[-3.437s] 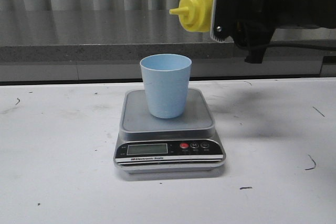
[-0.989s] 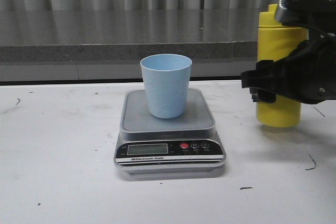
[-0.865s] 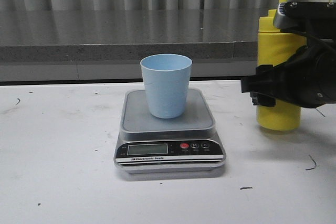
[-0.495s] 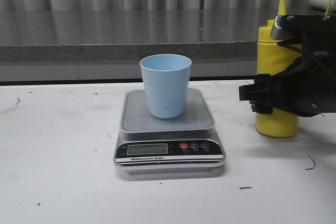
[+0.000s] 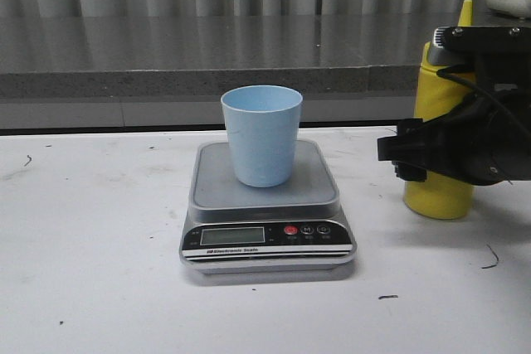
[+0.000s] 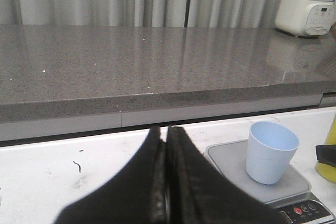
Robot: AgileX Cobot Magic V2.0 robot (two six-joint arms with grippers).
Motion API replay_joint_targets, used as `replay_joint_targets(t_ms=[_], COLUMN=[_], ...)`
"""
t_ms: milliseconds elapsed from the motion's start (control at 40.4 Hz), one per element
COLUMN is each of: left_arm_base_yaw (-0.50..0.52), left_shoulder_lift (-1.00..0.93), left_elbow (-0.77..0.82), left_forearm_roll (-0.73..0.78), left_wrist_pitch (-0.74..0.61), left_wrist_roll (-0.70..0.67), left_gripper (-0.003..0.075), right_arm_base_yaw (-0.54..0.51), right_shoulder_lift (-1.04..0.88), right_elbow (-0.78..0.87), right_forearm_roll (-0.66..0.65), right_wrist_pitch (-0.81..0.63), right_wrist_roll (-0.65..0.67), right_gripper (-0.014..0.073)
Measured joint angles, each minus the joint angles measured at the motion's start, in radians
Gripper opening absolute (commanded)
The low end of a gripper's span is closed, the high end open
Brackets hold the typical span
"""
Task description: Pour seasoning into cup on scale with both arms
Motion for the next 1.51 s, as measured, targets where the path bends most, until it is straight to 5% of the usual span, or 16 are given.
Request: replay_joint_targets(t_ms=[964,1063,1335,1508], left_arm_base_yaw=[0.0,0.0,0.0,0.0], left_shoulder_lift=[0.0,0.0,0.0,0.0], left_elbow=[0.0,0.0,0.0,0.0], left_forearm_roll=[0.0,0.0,0.0,0.0], left_wrist_pitch=[0.0,0.0,0.0,0.0], left_wrist_roll=[0.0,0.0,0.0,0.0], left_gripper=[-0.002,-0.002,-0.002,-0.002], right_arm_base_yaw=[0.0,0.0,0.0,0.0], right_shoulder_lift=[-0.273,-0.364,-0.663,-0.866], right_elbow=[0.264,0.29,0.304,0.31], right_forearm_roll=[-0.113,-0.124,-0.128,-0.129], right_wrist_pitch=[-0.025,0.02,0.291,0.442], right_wrist_roll=[0.033,0.035,0.039,0.039], right_gripper=[0.0596,0.0519,0.0008,-0.0059])
